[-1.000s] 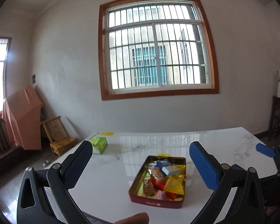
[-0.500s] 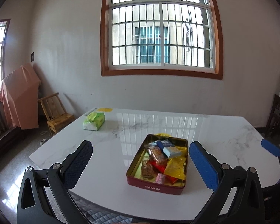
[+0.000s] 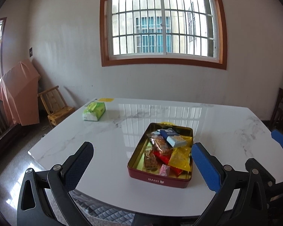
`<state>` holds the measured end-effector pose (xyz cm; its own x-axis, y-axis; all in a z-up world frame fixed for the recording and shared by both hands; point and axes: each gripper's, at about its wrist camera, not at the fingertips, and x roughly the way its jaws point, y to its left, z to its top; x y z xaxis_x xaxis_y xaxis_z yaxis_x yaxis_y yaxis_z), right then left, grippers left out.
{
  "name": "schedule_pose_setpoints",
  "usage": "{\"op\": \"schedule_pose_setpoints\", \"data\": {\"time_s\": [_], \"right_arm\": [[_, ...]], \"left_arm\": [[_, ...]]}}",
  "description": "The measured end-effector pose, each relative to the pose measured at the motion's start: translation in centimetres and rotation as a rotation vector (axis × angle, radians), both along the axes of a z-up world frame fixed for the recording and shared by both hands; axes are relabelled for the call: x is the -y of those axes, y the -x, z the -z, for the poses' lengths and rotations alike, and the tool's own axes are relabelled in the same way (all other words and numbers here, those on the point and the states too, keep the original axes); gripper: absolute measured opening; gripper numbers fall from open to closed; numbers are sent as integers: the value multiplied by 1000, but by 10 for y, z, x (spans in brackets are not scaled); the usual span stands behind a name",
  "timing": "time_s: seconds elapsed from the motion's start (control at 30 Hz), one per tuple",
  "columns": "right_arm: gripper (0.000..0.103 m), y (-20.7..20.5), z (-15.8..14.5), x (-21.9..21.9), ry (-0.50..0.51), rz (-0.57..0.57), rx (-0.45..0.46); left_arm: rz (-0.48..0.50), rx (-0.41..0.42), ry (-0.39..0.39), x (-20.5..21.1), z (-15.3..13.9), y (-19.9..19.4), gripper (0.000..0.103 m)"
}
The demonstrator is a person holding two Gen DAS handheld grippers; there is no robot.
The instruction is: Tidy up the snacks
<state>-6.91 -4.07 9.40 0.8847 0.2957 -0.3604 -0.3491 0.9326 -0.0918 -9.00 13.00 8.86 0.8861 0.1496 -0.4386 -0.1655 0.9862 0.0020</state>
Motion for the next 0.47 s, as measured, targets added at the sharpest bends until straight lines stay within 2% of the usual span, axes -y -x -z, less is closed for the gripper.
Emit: {"op": "schedule_pose_setpoints", "data": {"time_s": [0.13,0.3,0.43,0.47], "right_arm": [[103,-30,19,25,8,72,-98],[103,-102,69,96,90,266,-307],[103,-153,112,161,113,400,-483],[103,-153,112,161,113,400,-483]], "left_arm": [[-4,-33,-1,-2,8,-8,103],[-12,-54,-19,-3,18,-19,103],[-24,-84,-18,-6,24,-29,103],[-19,-109,-6,-8,26,-33,103]]}}
